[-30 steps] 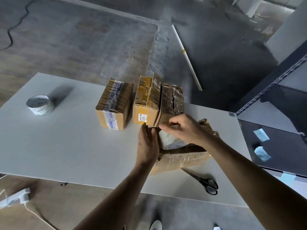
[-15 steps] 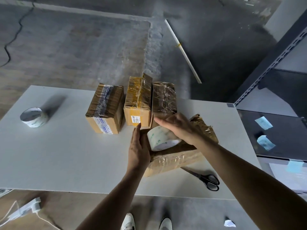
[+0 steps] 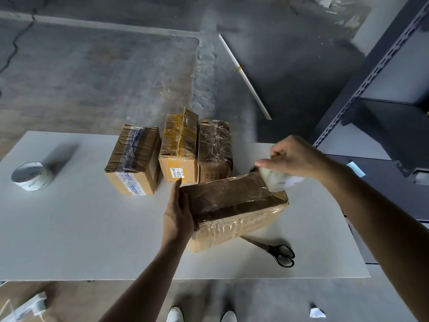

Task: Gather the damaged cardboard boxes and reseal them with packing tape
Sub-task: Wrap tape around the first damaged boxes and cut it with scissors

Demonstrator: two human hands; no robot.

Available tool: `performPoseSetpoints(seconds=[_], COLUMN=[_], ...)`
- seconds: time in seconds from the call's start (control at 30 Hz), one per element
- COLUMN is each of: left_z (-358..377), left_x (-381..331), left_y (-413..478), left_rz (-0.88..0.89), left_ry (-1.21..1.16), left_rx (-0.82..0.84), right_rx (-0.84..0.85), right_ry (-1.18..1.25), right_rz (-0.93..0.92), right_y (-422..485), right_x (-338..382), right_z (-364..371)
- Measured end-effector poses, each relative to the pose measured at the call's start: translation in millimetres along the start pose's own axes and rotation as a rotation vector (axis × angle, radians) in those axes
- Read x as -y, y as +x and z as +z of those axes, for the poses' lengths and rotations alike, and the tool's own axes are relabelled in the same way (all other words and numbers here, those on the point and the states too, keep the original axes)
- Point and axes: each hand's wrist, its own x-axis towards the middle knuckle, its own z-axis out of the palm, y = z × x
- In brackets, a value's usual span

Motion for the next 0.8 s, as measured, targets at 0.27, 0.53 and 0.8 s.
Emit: performPoseSetpoints(seconds=[0.27, 0.53, 0.8], left_z=[0.3, 2.0, 13.5], left_x=[4.4, -4.5, -26.8], left_y=[0.4, 0.9, -1.7], left_rz=[0.016, 0.094, 0.282], left_ry=[0.037, 0.259, 0.982], left_rx=[-0.017, 0.012, -0.001], right_rx=[-0.026, -0.037, -0.01], right_ry=[-0.118, -0.046, -0.046], right_rz=[0.082, 0.091, 0.128], right_y=[-16.3, -16.5, -22.9], right_x=[-27.9, -31.2, -36.0], right_z=[-10.3, -14.6, -9.5])
